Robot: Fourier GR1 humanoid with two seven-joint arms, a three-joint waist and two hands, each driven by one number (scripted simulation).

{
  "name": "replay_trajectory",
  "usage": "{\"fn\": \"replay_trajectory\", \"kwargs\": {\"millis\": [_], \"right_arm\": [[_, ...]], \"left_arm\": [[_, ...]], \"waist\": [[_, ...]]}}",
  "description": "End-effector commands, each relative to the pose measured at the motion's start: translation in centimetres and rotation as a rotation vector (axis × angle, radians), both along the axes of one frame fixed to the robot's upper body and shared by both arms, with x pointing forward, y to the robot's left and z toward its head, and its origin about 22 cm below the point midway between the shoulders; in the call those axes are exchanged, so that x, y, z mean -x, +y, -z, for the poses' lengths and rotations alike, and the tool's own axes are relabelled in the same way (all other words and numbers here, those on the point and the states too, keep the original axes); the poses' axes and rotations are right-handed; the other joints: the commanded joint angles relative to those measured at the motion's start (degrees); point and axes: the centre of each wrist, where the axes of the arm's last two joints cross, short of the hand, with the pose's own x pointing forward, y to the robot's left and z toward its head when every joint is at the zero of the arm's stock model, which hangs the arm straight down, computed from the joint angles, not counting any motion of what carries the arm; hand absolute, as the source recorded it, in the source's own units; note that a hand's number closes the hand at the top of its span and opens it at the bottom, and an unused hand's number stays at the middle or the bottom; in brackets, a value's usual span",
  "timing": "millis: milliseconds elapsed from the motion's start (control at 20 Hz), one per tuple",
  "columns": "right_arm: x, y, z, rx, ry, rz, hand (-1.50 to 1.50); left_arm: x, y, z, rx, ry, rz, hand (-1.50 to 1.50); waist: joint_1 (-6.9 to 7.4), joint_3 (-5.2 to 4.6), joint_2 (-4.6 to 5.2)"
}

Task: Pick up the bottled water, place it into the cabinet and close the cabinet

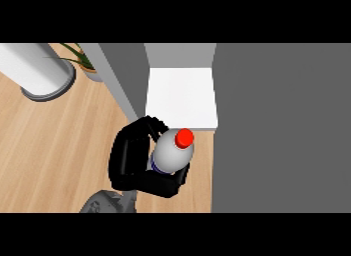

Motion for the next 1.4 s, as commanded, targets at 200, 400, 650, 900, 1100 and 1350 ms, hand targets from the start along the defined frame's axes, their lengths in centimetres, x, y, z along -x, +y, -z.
{"fn": "replay_trajectory", "kwargs": {"millis": [200,400,650,900,1100,1350], "right_arm": [[-1.5,1.5,-2.6,-0.01,-0.073,-0.023,-1.5],[-1.5,1.2,-2.5,-0.02,-0.082,-0.019,-1.5],[-0.8,1.1,-2.7,-0.003,-0.063,-0.013,-1.5],[-1.5,-0.3,-2.9,-0.005,-0.07,-0.005,-1.5],[-0.8,0.6,-3.4,-0.007,-0.064,-0.013,-1.5],[-0.9,-0.3,-2.8,-0.021,-0.055,-0.027,-1.5]], "left_arm": [[-1.1,-5.7,-5.3,-0.059,0.002,-0.047,1.5],[-2.4,-6.8,-7.5,-0.07,-0.017,-0.103,1.5],[-4.7,-7.8,-7.0,-0.136,-0.02,-0.186,1.5],[-6.4,-8.0,-5.8,-0.201,0.031,-0.208,1.5],[-8.3,-7.9,-5.4,-0.222,0.029,-0.234,1.5],[-11.0,-6.7,-4.2,-0.285,0.037,-0.247,1.5]], "waist": [[-0.43,-0.02,0.34],[-0.53,-0.01,0.19],[-0.96,-0.02,0.19],[-0.59,-0.02,0.3],[-1.42,-0.05,0.43],[-1.23,-0.05,0.49]]}}
